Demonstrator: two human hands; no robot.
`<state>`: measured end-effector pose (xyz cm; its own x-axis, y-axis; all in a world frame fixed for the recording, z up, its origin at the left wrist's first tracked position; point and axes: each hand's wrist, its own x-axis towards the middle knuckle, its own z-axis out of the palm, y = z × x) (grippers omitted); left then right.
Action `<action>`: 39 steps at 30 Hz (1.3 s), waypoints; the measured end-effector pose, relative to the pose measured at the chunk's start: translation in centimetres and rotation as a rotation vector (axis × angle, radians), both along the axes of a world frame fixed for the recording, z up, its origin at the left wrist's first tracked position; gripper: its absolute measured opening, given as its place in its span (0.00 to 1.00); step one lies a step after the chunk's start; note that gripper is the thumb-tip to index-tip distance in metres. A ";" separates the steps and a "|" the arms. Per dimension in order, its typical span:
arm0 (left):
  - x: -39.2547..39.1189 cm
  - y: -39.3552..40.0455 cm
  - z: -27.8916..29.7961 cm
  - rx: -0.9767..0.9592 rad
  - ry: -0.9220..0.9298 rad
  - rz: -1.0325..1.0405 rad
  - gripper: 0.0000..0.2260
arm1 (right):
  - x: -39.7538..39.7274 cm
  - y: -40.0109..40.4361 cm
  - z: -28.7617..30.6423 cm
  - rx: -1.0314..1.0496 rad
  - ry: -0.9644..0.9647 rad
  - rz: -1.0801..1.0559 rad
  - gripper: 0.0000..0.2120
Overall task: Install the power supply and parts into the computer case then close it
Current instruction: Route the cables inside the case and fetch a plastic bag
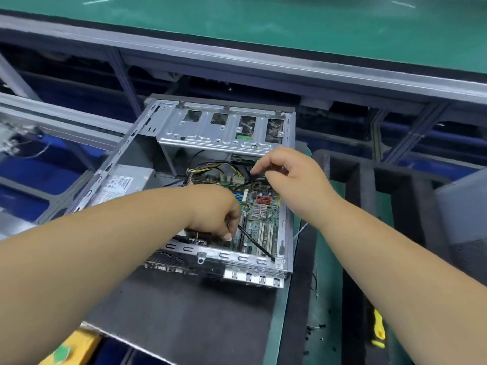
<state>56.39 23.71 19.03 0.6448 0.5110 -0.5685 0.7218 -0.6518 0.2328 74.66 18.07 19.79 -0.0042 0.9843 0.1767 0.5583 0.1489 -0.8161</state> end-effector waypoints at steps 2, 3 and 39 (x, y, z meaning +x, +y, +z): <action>-0.4 0.2 -1.1 0.020 -0.049 -0.039 0.04 | -0.3 -0.2 -0.3 0.025 0.037 -0.035 0.16; -0.6 0.3 -1.6 0.040 -0.054 -0.076 0.04 | -0.4 -0.3 -0.4 0.035 0.053 -0.057 0.16; -0.1 1.9 -7.2 0.101 -0.195 -0.553 0.05 | -3.7 0.7 -1.1 -0.032 -0.221 -0.246 0.12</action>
<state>56.29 25.63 11.87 0.9182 0.1147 -0.3793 0.2189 -0.9447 0.2443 70.95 18.74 18.71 0.1992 0.9657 0.1668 0.7383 -0.0360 -0.6736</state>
